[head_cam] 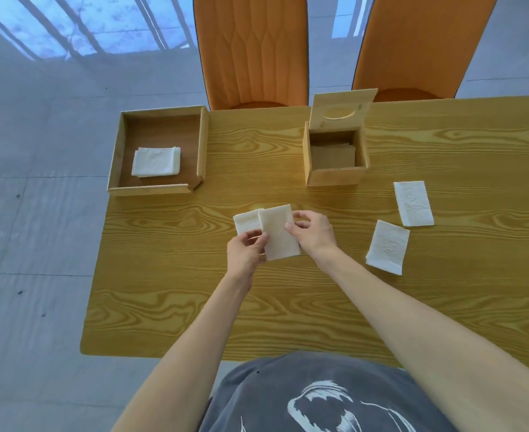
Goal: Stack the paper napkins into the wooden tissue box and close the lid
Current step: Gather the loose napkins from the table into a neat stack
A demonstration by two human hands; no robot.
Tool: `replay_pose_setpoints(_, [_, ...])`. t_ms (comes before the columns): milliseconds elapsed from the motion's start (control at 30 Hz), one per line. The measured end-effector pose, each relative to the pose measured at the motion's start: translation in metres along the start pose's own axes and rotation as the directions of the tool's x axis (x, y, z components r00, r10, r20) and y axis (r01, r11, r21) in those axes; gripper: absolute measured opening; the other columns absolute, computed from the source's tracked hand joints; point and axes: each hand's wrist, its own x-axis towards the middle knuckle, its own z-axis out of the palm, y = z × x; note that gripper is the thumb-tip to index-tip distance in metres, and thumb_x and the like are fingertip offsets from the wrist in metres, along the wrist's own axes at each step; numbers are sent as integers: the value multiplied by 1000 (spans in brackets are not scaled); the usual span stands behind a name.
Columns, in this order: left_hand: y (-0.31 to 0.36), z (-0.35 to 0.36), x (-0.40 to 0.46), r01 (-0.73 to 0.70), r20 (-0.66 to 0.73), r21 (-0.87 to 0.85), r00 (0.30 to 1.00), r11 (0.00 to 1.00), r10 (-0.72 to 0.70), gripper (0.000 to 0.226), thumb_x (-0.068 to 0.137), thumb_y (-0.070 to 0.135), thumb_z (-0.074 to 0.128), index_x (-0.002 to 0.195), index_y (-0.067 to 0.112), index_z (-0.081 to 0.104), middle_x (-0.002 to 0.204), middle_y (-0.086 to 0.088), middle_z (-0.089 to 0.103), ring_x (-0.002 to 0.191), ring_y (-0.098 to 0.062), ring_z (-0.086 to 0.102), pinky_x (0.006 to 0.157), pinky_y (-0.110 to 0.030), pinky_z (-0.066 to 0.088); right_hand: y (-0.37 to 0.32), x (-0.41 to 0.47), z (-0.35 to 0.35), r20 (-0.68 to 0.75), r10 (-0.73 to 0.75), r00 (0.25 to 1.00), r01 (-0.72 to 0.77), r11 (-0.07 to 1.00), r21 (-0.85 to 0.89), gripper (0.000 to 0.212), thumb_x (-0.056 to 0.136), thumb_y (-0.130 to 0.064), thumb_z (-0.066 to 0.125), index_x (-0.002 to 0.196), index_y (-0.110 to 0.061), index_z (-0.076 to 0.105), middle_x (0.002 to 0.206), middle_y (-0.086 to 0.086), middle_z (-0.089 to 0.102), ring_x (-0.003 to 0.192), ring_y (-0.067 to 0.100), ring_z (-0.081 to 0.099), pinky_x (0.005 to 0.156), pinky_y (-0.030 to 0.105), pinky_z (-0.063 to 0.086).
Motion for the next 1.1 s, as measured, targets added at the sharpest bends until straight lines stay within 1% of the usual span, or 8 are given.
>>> replay_pose_setpoints(67, [0,-16,1,-10,-64,-11,998,1000,10,13,94,14,69,104,6,66,87,-6,72,69,-11,70,54,-23,58,-5,2,18,30,-26,999,28,999,-41,30,88,-14,72,118,-8,69,109,9,74,98,20,70,87,42,58])
replay_pose_setpoints(167, [-5,-34,8,4,-176,49,984,999,5,17,93,19,70,106,7,69,90,-7,74,70,-11,70,54,-23,55,-11,4,39,48,-39,998,44,992,-117,26,87,-12,72,113,-7,72,108,8,74,96,21,70,87,40,59])
replay_pose_setpoints(300, [-10,-43,19,32,-292,158,956,987,16,12,90,29,72,96,19,73,90,0,74,81,-16,70,77,-38,61,-13,7,58,13,-58,998,59,981,-184,22,85,-12,73,106,-6,75,104,9,76,93,26,72,82,45,59])
replay_pose_setpoints(367, [-9,-43,23,37,-307,187,951,982,23,9,89,29,72,93,21,72,85,5,72,83,-17,71,83,-40,60,-13,9,63,-24,-58,998,52,976,-213,21,85,-13,75,105,-7,75,102,9,76,91,27,72,78,46,60])
replay_pose_setpoints(533, [-3,-36,30,36,-303,256,952,966,45,21,87,27,75,106,18,72,93,3,75,85,-16,71,85,-39,59,-16,14,63,-77,-80,994,46,929,-367,22,86,-20,74,106,-12,74,104,6,76,95,22,70,79,33,56])
replay_pose_setpoints(700, [-2,-33,33,27,-275,253,960,967,45,36,83,21,79,118,17,68,95,3,76,90,-17,73,90,-41,58,-16,15,61,-97,-71,993,25,909,-417,24,85,-21,74,108,-14,70,103,3,73,95,21,69,72,30,52])
replay_pose_setpoints(967, [-10,-16,36,16,-170,279,985,960,34,26,78,12,82,99,24,72,88,3,76,85,-20,75,83,-45,61,-3,13,35,-113,-51,992,1,914,-405,25,85,-17,73,110,-18,69,102,-2,74,96,19,68,76,31,53])
replay_pose_setpoints(1100, [-12,1,33,-5,-119,331,992,943,47,26,79,12,82,101,23,72,87,5,75,85,-18,74,83,-44,61,10,9,15,-159,-35,987,-28,927,-375,27,84,-16,74,110,-18,69,100,-3,75,94,17,69,77,31,54])
